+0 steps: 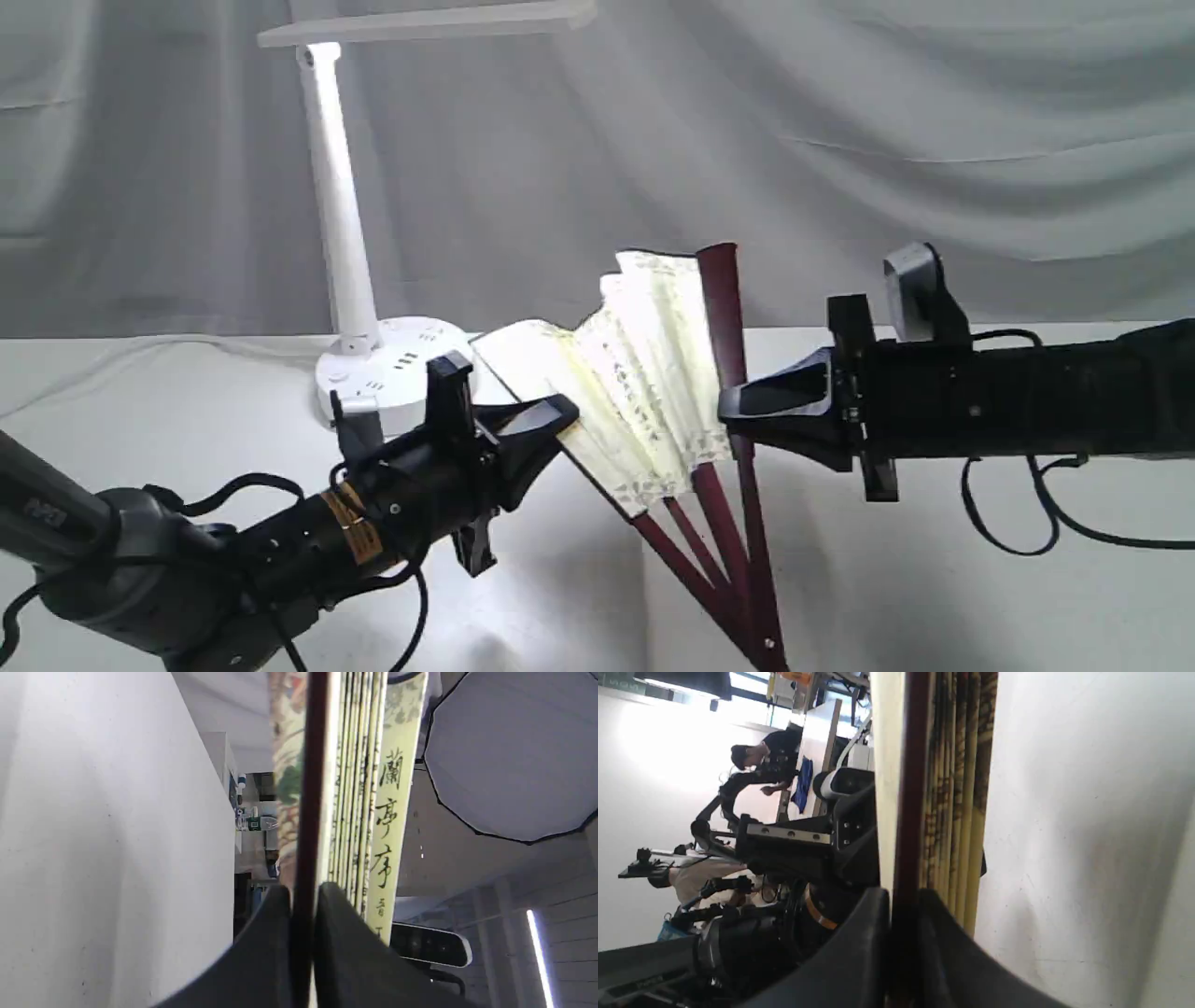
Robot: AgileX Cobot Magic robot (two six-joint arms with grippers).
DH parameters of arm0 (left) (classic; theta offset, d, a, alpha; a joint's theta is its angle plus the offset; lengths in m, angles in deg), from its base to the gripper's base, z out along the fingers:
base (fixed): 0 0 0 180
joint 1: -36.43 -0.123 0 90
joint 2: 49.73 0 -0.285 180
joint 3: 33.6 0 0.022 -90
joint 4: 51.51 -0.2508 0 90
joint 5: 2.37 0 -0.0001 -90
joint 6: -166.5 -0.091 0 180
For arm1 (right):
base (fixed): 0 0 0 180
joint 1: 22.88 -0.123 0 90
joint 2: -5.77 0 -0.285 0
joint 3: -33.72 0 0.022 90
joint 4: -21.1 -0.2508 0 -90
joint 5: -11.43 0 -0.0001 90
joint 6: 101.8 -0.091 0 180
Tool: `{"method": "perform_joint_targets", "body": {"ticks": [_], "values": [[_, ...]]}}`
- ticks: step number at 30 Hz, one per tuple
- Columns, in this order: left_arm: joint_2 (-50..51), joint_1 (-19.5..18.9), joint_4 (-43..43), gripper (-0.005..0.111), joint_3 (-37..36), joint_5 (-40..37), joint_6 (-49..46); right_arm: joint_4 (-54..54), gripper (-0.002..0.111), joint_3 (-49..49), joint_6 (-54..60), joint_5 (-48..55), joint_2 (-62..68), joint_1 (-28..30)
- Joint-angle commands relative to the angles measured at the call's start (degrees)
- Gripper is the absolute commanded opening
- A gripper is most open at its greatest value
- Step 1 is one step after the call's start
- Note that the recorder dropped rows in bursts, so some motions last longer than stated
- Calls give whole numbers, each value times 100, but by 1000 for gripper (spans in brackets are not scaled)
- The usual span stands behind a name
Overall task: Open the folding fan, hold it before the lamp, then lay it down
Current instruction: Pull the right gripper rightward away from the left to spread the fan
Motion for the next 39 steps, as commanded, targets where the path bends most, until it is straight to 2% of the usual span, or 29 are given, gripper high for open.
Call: {"method": "perform_joint_targets", "body": {"ticks": [1,8,15,25,39], "values": [[-7,22,109,0,5,-33,67,-173,0,1,174,-16,-87,242],[-7,22,912,0,5,-33,43,-173,0,1,174,-16,-87,559],[-7,94,1327,0,5,-33,10,-195,0,1,174,-16,-87,949],[-7,820,2623,0,5,-33,-148,145,0,1,103,-16,-87,1684],[-27,1317,3673,0,5,-33,-8,470,0,1,-364,-16,-87,2670]]}}
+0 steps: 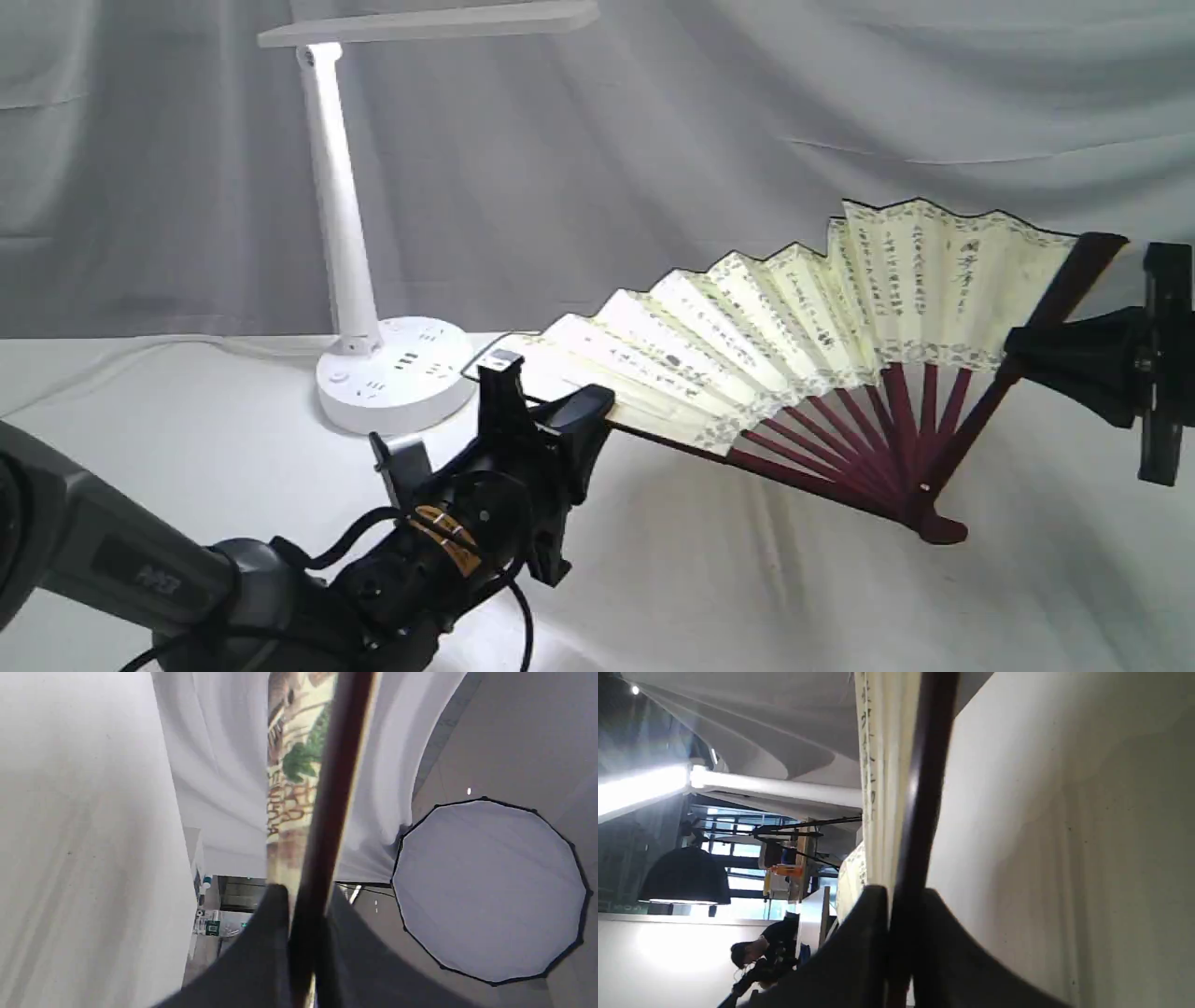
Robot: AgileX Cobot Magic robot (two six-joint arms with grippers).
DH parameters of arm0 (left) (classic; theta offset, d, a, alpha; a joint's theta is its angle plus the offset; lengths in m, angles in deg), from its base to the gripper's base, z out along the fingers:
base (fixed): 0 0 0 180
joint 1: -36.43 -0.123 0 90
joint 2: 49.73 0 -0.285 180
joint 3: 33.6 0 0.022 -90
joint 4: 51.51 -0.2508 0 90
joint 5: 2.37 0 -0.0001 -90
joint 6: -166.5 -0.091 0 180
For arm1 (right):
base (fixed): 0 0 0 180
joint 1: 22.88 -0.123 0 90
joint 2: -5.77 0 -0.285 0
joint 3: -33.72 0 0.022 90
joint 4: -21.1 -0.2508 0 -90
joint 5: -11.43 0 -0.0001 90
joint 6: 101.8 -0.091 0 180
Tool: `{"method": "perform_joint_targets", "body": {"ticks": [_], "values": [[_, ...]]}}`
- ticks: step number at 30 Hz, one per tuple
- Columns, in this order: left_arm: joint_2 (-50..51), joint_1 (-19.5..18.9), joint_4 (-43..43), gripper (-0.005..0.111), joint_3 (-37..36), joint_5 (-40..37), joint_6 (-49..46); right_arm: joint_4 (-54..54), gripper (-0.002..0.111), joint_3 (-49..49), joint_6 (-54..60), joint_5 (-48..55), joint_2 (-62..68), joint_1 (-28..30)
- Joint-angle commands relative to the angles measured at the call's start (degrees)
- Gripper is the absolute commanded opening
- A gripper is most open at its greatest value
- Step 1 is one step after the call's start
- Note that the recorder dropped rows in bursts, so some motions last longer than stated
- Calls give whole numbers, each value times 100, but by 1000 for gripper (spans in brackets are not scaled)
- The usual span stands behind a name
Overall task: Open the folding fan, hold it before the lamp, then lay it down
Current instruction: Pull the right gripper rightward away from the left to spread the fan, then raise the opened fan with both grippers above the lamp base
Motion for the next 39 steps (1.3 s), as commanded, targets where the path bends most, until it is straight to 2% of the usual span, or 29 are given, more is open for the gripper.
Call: {"method": "perform_joint_targets", "body": {"ticks": [1,8,17,25,29,33,39], "values": [[-40,34,615,0,5,268,315,472,0,1,26,-187,-65,284],[-157,63,759,0,-78,268,330,380,0,377,-11,-187,-65,666],[-845,328,1782,0,-730,268,-308,-191,0,1227,-11,-187,-65,1042],[-1432,328,2087,0,-1289,268,-748,-448,0,1594,25,-187,-65,1063],[-1648,328,2504,0,-1517,268,-831,-639,0,1775,35,-187,-65,1063],[-1732,328,2646,0,-1548,268,-1173,-821,0,1910,35,-187,-65,1063],[-1755,328,2829,0,-1548,268,-1201,-899,0,1995,35,-187,-65,1051]]}}
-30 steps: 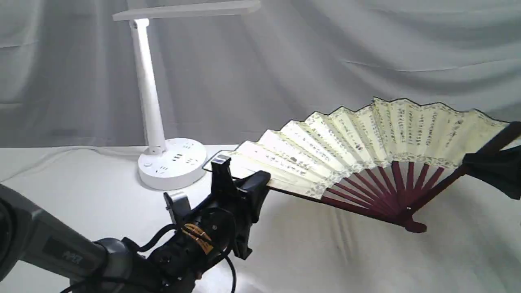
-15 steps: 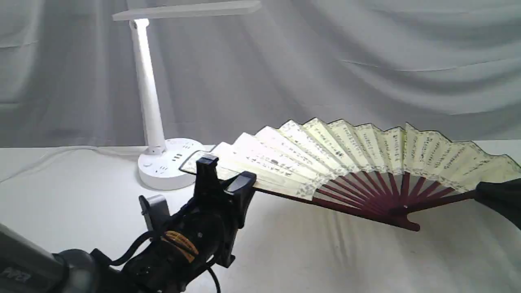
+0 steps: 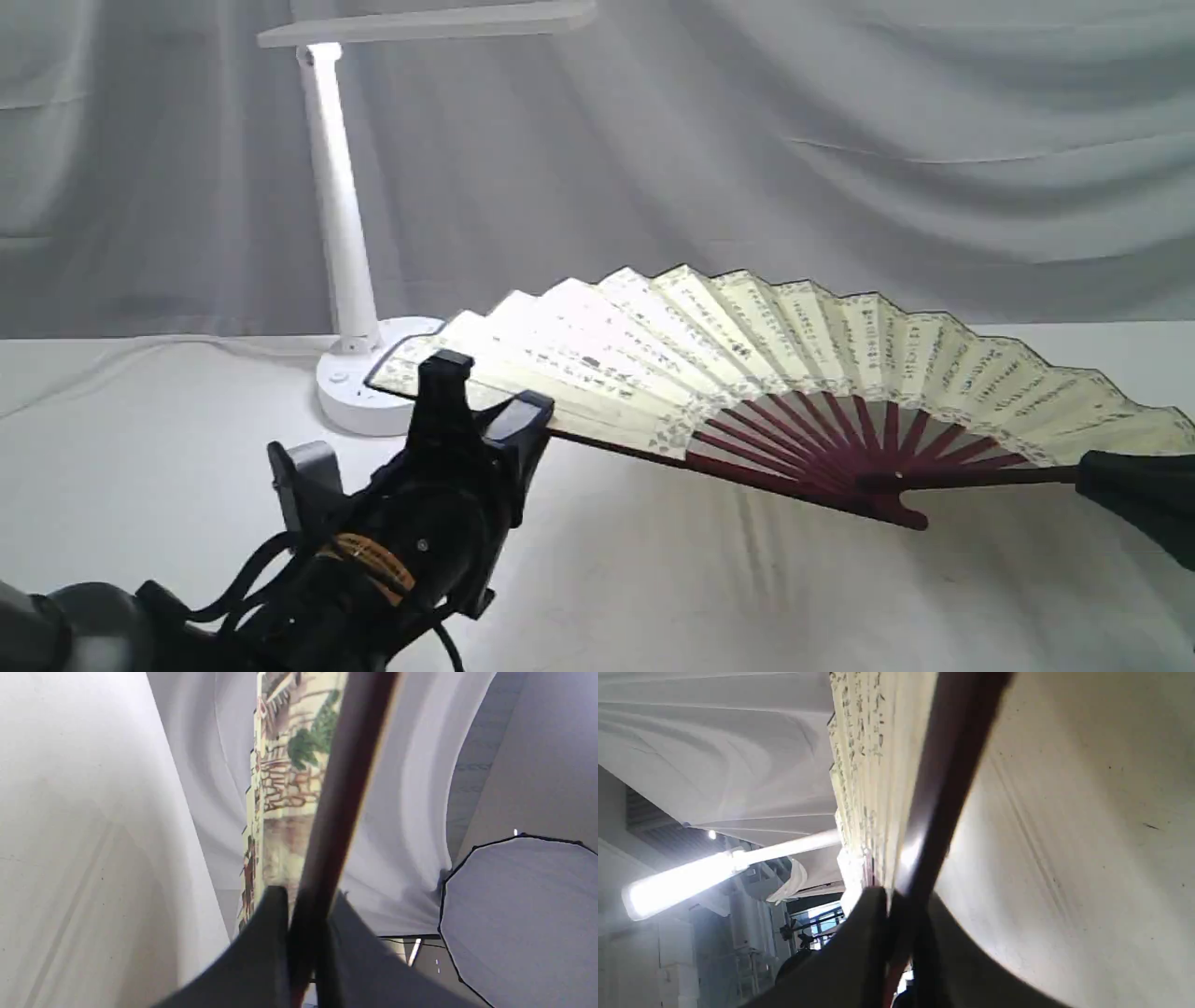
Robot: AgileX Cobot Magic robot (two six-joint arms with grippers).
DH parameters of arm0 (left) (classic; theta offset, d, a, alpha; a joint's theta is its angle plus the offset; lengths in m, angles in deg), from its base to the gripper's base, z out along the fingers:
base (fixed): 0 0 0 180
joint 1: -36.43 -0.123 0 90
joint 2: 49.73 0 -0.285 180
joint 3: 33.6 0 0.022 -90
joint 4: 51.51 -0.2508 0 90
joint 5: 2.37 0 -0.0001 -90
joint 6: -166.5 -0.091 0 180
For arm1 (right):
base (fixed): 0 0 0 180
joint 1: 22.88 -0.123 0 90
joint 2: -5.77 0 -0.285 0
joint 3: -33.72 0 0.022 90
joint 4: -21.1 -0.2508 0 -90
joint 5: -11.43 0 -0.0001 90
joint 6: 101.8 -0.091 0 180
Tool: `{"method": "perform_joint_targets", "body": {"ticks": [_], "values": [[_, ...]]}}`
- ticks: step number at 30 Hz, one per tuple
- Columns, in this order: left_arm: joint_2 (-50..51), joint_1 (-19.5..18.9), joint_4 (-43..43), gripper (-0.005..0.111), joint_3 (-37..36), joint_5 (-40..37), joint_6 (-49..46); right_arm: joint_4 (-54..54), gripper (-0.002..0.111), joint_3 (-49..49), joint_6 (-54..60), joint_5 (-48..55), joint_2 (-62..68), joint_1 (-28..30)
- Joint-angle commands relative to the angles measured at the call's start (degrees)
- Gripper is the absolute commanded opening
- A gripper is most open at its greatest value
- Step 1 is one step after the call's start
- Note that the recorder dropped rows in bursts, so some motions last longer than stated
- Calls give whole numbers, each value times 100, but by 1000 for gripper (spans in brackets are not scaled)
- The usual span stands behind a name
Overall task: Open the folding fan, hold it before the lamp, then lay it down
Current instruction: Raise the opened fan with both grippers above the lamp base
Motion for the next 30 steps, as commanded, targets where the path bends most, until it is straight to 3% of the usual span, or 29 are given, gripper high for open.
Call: {"method": "perform_joint_targets", "body": {"ticks": [1,15,30], "values": [[-186,-141,1329,0,-24,683,200,-404,0,-6,303,-476,-34,129],[-250,-183,1941,0,-24,683,233,-524,0,-170,303,-476,-34,-651],[-340,-321,2148,0,-35,683,288,-524,0,-340,303,-476,-509,-729]]}}
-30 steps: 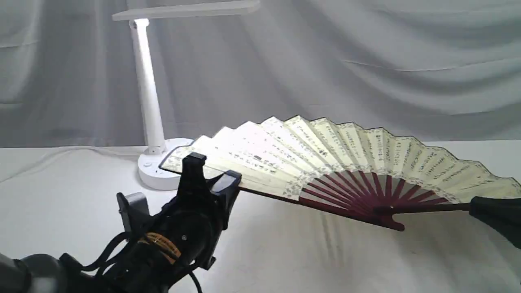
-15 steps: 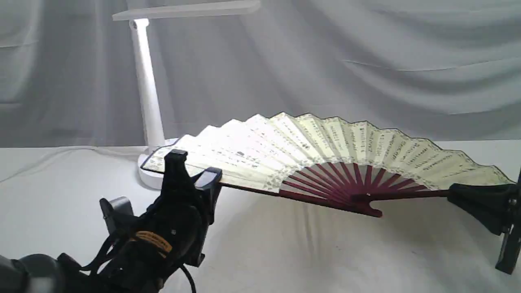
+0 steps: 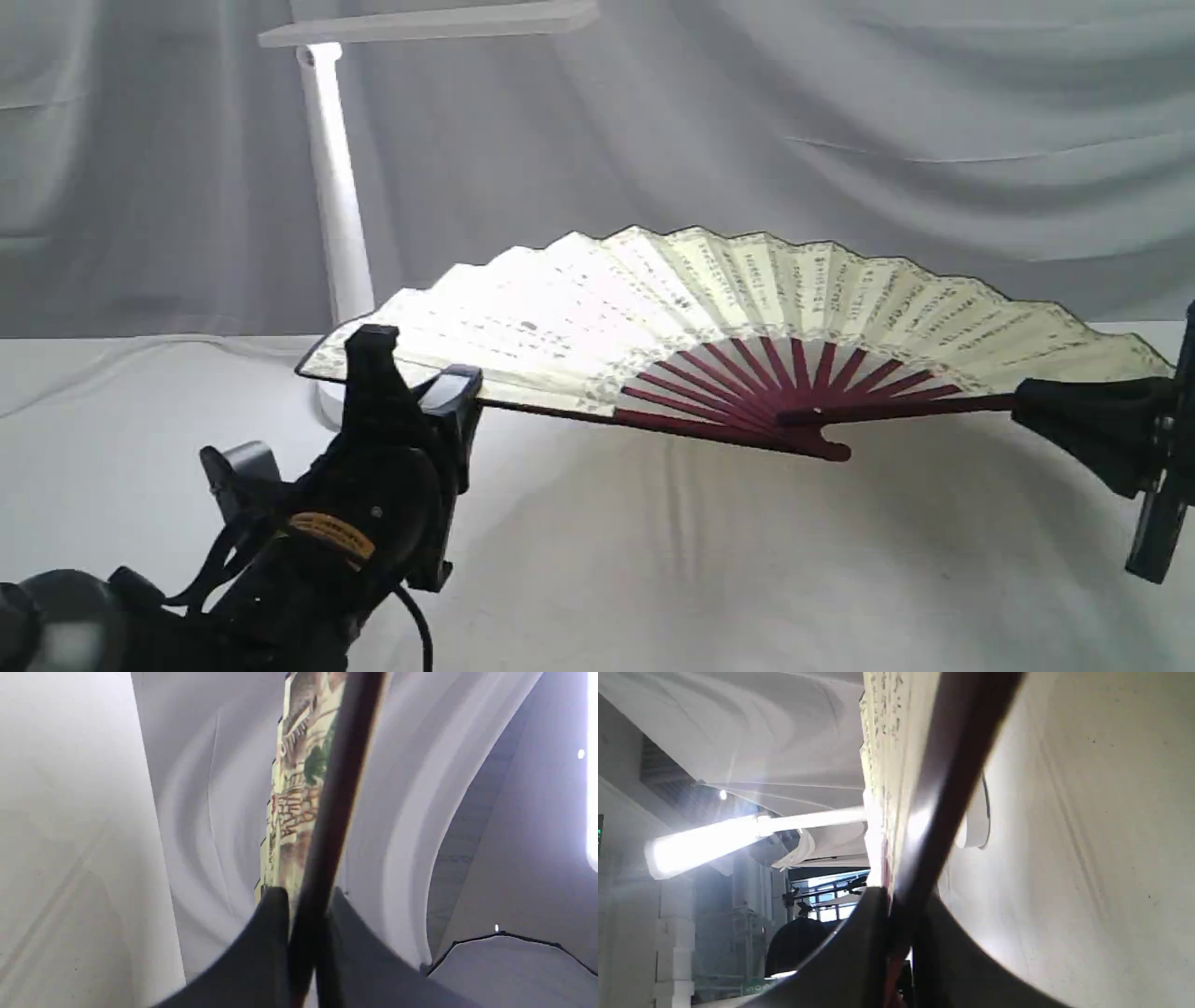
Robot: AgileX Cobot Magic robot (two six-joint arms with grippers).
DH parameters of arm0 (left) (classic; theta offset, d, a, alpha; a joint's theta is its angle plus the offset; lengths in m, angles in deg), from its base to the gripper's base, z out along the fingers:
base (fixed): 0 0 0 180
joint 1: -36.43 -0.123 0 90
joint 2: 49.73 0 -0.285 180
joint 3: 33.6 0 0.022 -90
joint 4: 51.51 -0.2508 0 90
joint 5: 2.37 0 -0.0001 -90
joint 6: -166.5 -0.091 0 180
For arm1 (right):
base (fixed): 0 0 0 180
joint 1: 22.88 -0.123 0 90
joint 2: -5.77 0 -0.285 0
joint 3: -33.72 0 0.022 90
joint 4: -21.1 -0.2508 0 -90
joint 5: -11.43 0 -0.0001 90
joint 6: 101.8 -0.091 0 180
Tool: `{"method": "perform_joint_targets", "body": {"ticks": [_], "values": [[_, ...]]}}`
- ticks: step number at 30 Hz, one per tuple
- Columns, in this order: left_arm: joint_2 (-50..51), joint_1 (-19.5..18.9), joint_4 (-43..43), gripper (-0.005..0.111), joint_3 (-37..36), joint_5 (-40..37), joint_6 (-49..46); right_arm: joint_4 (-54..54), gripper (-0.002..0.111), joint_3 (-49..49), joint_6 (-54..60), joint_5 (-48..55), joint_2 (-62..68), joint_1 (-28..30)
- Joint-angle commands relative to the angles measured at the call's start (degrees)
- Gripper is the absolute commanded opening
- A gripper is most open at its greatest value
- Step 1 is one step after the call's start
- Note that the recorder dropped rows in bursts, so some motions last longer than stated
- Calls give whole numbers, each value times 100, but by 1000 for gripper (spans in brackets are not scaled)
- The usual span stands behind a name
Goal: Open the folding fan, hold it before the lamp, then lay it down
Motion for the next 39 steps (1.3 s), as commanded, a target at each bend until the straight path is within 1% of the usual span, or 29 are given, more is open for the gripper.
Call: {"method": "perform_joint_targets", "body": {"ticks": [1,4,7,13,17,24,30,35,36,39], "values": [[-186,-249,1100,0,-2,693,329,31,0,-112,255,-476,-189,36],[-186,-342,1064,0,-2,693,504,31,0,-189,255,-476,-254,-118],[-186,-342,1064,0,-2,693,671,31,0,-359,255,-476,-268,-338],[-251,-382,1327,0,-2,693,711,31,0,-759,193,-476,-268,-813],[-390,-641,1051,0,-31,693,713,31,0,-926,145,-476,-268,-995],[-723,-1109,947,0,-207,693,713,31,0,-1227,-99,-476,-268,-1163],[-877,-1405,725,0,-209,693,744,31,0,-1608,-260,-500,-268,-1477],[-1039,-1612,510,0,-209,693,785,31,0,-1884,-449,-753,-268,-1713],[-1085,-1671,470,0,-209,583,816,31,0,-1931,-462,-768,-268,-1740],[-1122,-1812,216,0,-209,567,919,31,0,-2035,-536,-790,-268,-1832]]}}
